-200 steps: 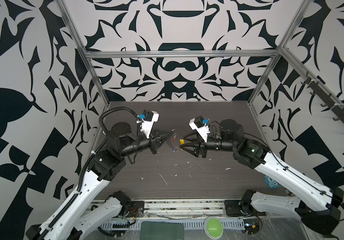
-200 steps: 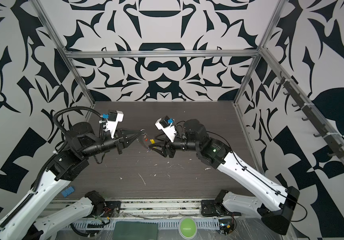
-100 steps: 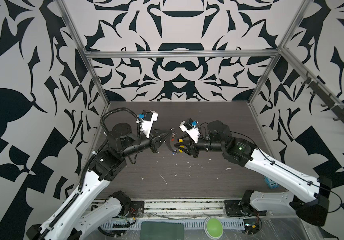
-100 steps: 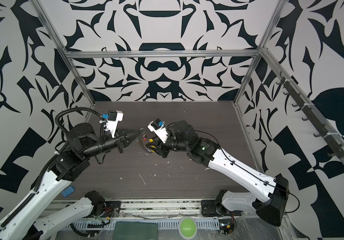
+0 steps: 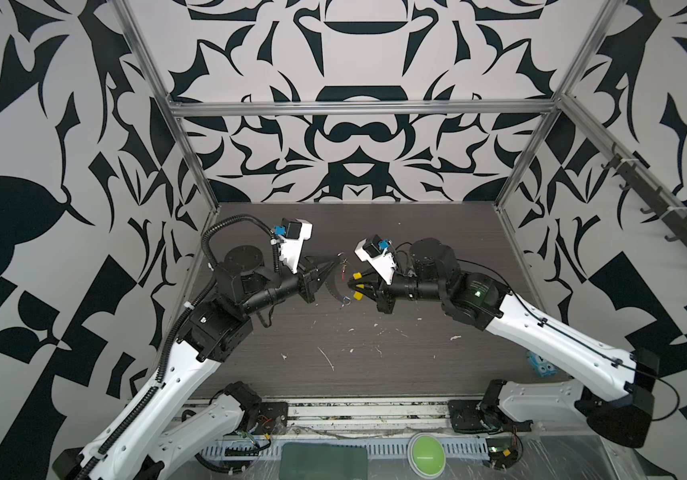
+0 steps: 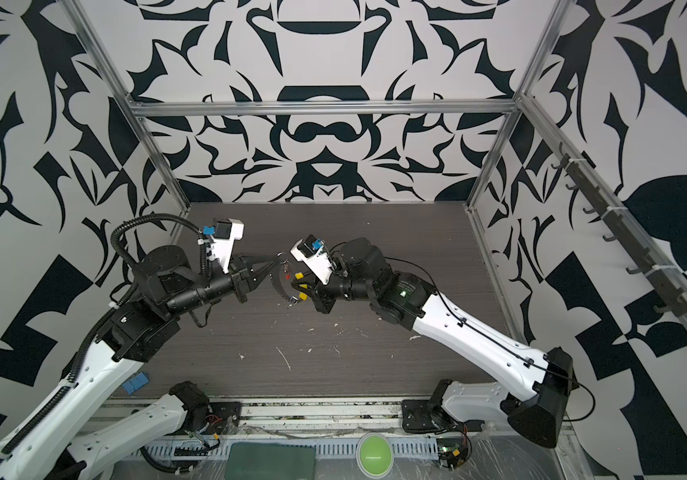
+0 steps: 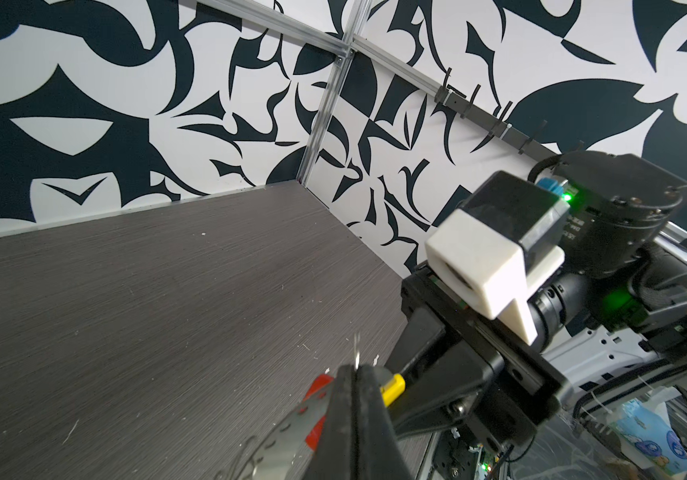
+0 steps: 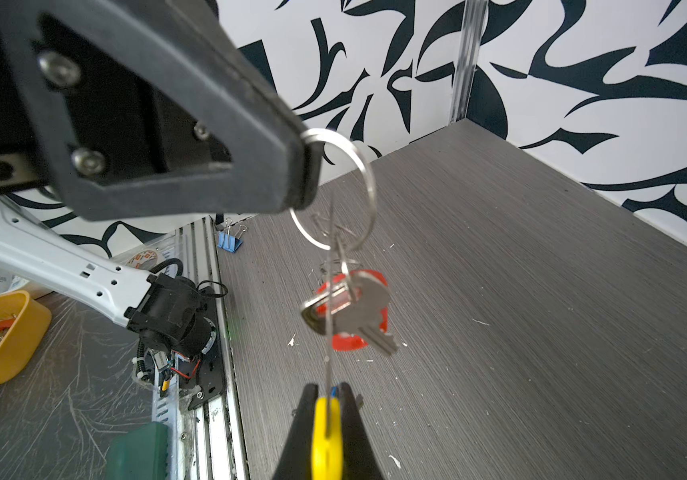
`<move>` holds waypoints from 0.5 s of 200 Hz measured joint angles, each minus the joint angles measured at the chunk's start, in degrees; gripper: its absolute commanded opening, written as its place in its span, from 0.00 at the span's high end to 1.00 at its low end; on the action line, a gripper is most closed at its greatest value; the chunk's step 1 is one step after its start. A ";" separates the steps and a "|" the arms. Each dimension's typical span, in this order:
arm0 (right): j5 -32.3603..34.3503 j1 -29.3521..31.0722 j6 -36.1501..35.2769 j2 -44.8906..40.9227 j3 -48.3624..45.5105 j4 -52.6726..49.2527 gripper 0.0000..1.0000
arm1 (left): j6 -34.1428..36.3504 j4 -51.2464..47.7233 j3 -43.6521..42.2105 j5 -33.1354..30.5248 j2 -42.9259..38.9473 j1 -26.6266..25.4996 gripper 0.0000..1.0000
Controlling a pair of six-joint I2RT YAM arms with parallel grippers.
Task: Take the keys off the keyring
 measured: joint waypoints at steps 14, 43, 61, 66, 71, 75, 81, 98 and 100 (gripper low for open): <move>0.35 0.44 0.20 0.31 0.42 -0.33 1.00 | 0.02 0.04 0.00 -0.81 0.00 -0.37 1.00; 1.62 1.40 0.55 0.61 1.20 -1.51 1.00 | 0.04 0.07 -0.04 -2.82 0.00 -1.53 1.00; 2.23 1.73 0.83 0.61 1.42 -2.05 0.95 | 0.04 0.87 -0.70 -3.54 -0.11 -1.99 1.00; 2.27 1.77 0.90 0.61 1.42 -2.16 0.89 | 0.04 1.46 -1.16 -3.58 -0.24 -2.03 1.00; 2.25 1.81 0.90 0.61 1.49 -2.40 0.83 | 0.07 2.14 -1.70 -3.58 -0.42 -2.03 1.00; 2.19 1.81 0.94 0.61 1.53 -2.69 0.79 | 0.07 2.91 -2.32 -3.58 -0.68 -2.05 1.00; 1.90 1.84 0.79 0.61 1.53 -2.86 0.73 | 0.07 3.74 -3.21 -3.63 -1.07 -2.08 1.00; 1.22 2.58 -0.74 0.50 1.53 -2.86 0.63 | 0.07 6.32 -6.34 -3.61 -2.19 -2.08 1.00; 1.18 2.62 -0.72 0.44 1.53 -2.86 0.63 | 0.09 6.58 -6.80 -3.61 -2.32 -2.08 1.00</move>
